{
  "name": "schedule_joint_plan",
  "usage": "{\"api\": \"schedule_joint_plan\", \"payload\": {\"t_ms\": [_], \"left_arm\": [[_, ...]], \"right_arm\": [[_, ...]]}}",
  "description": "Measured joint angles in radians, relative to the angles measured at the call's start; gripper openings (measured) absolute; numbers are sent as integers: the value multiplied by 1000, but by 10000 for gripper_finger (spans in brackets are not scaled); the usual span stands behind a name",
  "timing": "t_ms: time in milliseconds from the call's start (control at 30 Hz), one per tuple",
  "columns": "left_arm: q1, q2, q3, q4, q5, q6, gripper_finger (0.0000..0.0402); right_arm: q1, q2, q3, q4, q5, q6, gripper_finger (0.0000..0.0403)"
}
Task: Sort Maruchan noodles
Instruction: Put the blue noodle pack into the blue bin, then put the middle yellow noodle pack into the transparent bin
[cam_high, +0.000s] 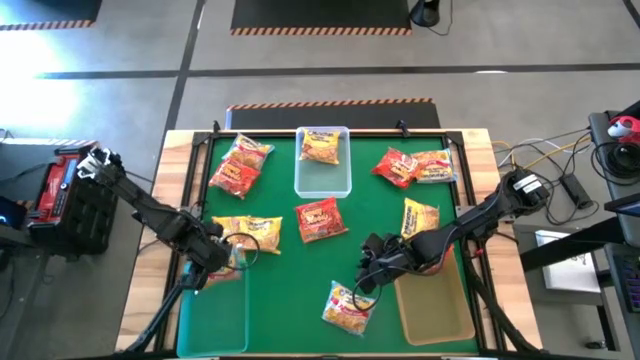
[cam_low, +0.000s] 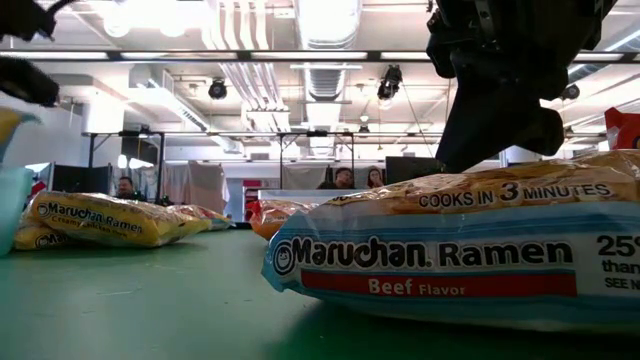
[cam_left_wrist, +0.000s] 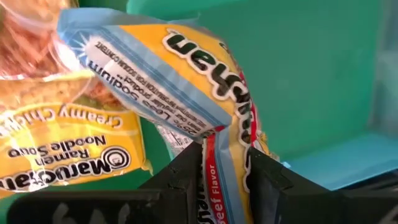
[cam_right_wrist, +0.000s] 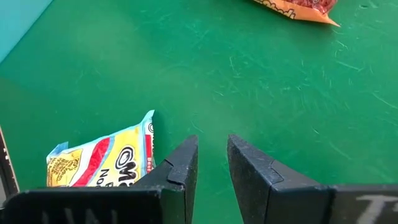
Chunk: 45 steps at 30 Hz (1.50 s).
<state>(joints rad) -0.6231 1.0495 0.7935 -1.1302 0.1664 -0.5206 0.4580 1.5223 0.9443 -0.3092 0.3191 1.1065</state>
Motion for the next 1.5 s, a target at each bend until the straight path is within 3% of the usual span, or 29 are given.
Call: {"api": "schedule_joint_plan", "payload": {"t_ms": [433, 700, 1067, 1300, 1500], "left_arm": [[0, 60, -70, 43, -1, -119, 79], [0, 80, -68, 40, -1, -229, 109], [0, 105, 56, -19, 8, -279, 153], [0, 135, 150, -85, 4, -296, 160], [2, 184, 208, -81, -34, -367, 160]], "right_arm": [[0, 0, 0, 0, 0, -26, 82], [0, 0, 0, 0, 0, -46, 82], [0, 0, 0, 0, -3, -90, 82], [0, 0, 0, 0, -3, -97, 82], [-16, 0, 0, 7, 30, -9, 82]]}}
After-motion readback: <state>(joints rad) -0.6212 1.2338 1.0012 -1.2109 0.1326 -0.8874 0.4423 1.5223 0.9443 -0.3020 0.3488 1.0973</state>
